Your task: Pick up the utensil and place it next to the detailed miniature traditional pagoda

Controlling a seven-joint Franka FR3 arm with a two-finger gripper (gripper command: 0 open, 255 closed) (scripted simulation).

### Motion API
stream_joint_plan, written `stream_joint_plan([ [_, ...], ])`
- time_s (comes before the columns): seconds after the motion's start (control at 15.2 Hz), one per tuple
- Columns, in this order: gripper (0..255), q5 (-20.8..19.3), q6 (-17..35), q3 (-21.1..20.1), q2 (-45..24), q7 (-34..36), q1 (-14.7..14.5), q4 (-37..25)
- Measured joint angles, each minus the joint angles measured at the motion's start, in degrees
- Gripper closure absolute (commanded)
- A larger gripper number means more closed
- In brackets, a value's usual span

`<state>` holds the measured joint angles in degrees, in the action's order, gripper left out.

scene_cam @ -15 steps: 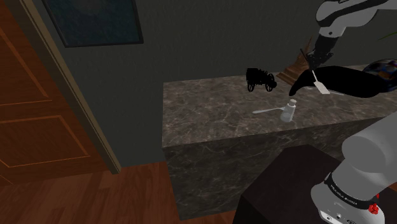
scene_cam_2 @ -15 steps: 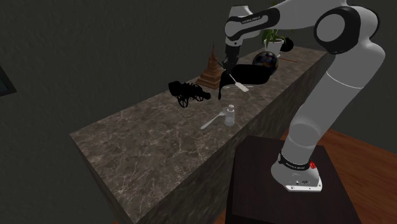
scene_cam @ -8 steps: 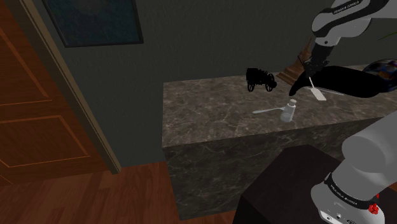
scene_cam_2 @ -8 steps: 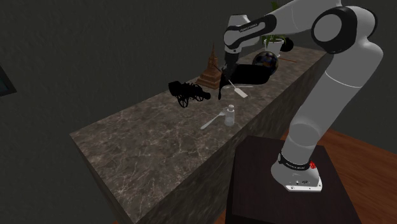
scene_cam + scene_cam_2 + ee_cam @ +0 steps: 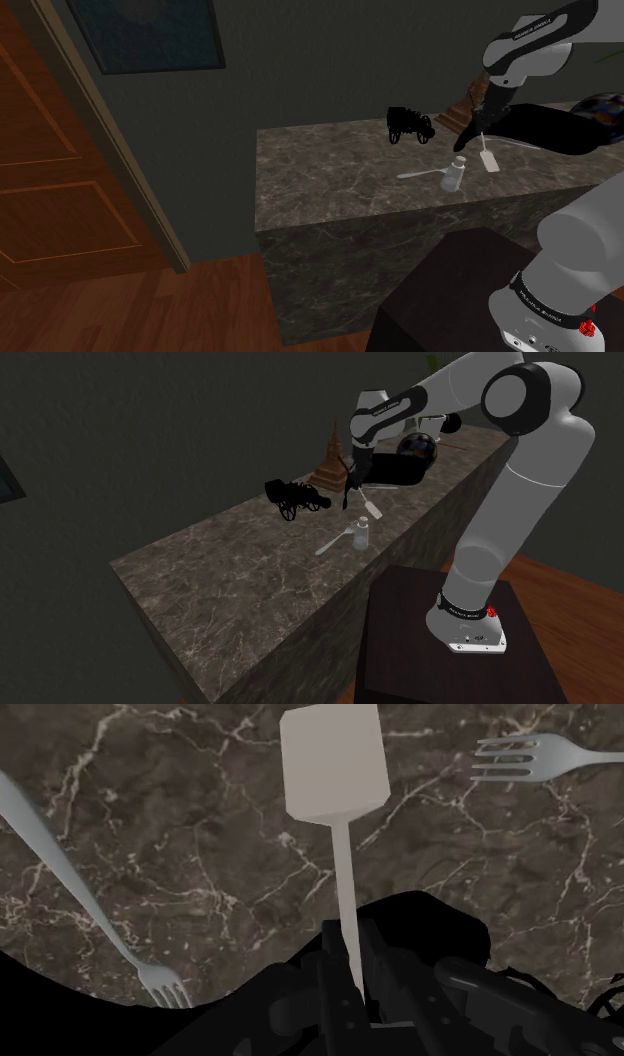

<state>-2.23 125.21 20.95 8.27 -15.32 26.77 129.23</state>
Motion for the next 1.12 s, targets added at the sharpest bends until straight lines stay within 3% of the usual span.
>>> stream_joint_plan([
  [0.86, 255, 2.3, 10.9, 0.7, -4.9, -2.2, 0.0, 5.1],
  [1.12, 255, 2.7, 11.3, 0.7, -5.7, -2.3, -0.1, 5.1],
])
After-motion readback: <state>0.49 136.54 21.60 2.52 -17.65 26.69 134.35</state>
